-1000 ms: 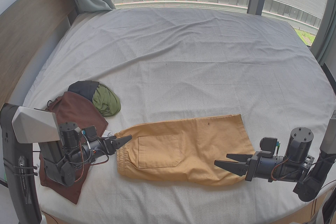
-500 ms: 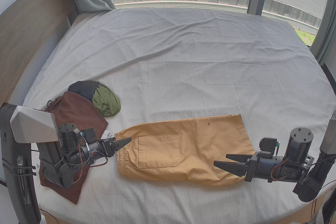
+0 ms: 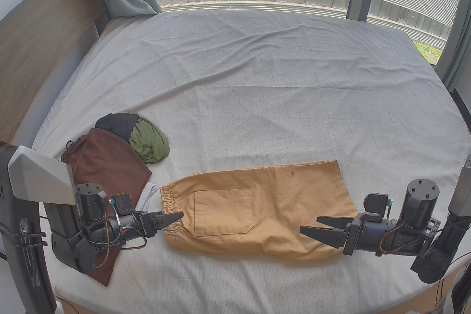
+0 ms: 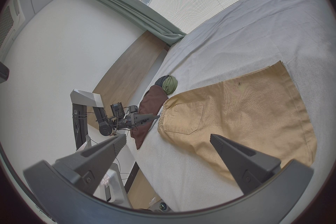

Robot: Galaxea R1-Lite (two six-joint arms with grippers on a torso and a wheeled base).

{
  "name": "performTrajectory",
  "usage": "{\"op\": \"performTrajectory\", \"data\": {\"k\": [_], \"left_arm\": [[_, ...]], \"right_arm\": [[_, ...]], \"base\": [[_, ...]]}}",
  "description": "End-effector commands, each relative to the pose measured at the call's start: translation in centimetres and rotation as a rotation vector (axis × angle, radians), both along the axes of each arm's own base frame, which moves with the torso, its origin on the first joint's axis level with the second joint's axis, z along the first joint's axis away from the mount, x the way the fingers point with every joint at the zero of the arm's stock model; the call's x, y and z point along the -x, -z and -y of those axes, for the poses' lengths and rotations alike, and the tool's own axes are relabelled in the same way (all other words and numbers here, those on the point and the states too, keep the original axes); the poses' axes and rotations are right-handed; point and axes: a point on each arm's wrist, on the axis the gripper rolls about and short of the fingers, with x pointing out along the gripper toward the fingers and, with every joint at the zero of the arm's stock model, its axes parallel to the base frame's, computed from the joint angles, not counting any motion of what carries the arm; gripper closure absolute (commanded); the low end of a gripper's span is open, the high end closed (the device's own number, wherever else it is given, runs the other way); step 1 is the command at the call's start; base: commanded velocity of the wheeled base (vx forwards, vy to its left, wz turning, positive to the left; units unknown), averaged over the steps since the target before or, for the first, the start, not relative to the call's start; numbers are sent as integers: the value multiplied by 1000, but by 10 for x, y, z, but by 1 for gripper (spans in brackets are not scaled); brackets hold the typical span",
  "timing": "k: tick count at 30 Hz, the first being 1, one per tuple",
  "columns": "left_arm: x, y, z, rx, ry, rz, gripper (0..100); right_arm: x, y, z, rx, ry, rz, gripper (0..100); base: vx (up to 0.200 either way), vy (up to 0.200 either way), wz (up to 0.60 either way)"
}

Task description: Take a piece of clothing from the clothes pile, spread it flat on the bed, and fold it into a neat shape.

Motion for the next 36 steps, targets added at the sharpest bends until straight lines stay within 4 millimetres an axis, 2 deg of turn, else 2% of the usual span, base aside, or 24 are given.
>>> {"op": "performTrajectory", "data": {"k": [1, 15, 21, 31, 36], "left_arm": [[0, 14, -1, -7, -5, -45, 0], [-1, 42, 0, -20, 1, -124, 0], [-1, 49, 9, -7, 20, -154, 0], [-9, 42, 23, 117, -19, -235, 0], [-15, 30, 24, 194, -51, -255, 0]], "right_arm": [[0, 0, 0, 0, -1, -1, 0], [0, 1, -1, 1, -3, -2, 0], [0, 1, -1, 1, -4, -2, 0], [0, 1, -1, 1, -4, -2, 0], [1, 1, -1, 2, -6, -5, 0]], "base": [[0, 0, 0], [0, 0, 0], [0, 0, 0], [0, 0, 0], [0, 0, 0]]}}
